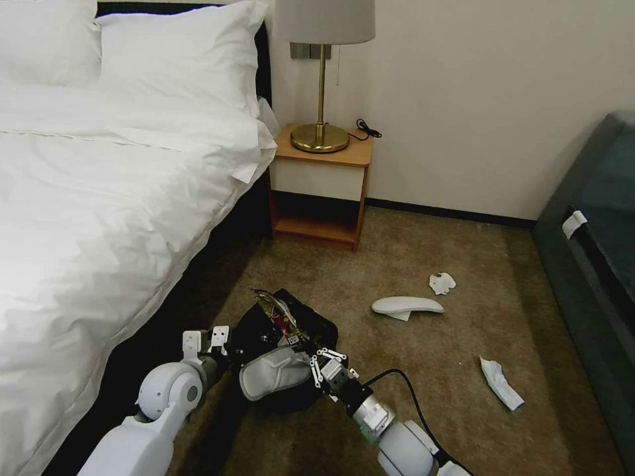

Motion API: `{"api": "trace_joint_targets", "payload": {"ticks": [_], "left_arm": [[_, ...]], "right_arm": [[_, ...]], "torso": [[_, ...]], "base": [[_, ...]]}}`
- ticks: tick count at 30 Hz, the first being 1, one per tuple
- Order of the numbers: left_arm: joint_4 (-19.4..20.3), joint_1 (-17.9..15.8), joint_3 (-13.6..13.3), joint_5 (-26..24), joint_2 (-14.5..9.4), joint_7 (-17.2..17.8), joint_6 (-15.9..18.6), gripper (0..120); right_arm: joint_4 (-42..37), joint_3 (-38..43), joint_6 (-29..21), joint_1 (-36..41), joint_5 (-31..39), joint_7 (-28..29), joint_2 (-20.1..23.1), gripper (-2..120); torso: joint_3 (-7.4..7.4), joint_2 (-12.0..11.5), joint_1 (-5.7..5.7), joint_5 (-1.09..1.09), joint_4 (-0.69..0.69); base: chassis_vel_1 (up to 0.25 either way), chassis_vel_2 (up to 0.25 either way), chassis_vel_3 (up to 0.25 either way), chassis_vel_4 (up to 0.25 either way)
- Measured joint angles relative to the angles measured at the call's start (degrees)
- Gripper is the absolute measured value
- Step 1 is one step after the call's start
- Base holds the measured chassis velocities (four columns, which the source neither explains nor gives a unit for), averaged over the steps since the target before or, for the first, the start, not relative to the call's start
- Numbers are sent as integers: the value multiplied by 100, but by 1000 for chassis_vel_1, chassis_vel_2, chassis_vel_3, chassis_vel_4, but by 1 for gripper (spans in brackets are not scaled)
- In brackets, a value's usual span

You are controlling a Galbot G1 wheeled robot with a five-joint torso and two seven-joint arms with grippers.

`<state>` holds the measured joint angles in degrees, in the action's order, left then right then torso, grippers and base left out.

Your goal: Pick up the trash bin, then pick up the garbage on the floor and place it into the trash bin.

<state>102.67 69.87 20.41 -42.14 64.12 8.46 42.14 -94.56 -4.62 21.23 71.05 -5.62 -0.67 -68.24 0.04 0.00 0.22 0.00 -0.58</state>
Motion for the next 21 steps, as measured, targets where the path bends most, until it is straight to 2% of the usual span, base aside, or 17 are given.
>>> {"api": "trace_joint_targets", "payload": {"ticks": [21], "left_arm": [[103,57,36,-84,36,39,2,0]], "right_arm": [[331,3,85,-55,-46,39,-80,0]], "torso": [[0,0,0,1,0]], "base": [[0,0,0,0]]}}
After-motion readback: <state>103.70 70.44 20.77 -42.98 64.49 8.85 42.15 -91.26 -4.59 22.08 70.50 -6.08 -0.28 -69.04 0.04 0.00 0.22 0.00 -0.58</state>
